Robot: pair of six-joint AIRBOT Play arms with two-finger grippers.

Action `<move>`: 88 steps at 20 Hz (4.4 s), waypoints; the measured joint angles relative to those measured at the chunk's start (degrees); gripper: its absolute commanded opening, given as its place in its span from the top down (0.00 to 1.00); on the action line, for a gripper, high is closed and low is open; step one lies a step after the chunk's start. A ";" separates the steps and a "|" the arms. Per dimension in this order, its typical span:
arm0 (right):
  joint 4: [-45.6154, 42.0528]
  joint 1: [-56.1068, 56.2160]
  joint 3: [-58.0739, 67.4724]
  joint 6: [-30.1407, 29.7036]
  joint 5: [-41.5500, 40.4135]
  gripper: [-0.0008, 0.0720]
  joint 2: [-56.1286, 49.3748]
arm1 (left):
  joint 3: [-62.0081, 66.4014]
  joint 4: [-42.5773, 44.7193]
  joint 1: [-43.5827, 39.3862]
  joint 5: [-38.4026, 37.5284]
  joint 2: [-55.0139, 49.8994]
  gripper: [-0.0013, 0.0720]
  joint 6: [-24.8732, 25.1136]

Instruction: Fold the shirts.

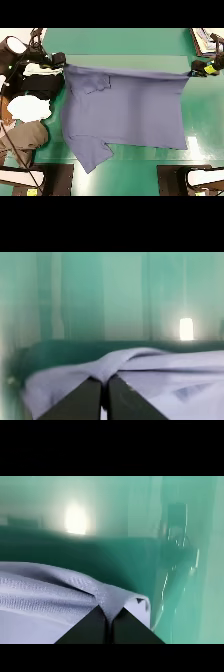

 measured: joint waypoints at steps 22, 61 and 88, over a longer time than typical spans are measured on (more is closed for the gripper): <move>4.50 -2.23 -33.64 -2.16 -0.83 0.38 18.43 | -22.71 9.77 -0.31 -18.82 9.79 0.25 2.47; -1.31 -15.45 -67.49 -3.78 1.95 0.97 32.04 | -63.30 -3.69 -8.33 -14.10 42.27 0.95 -1.62; 2.21 0.37 -19.17 -1.66 -0.20 0.62 3.80 | -27.96 10.88 -8.28 6.64 12.55 0.30 -3.10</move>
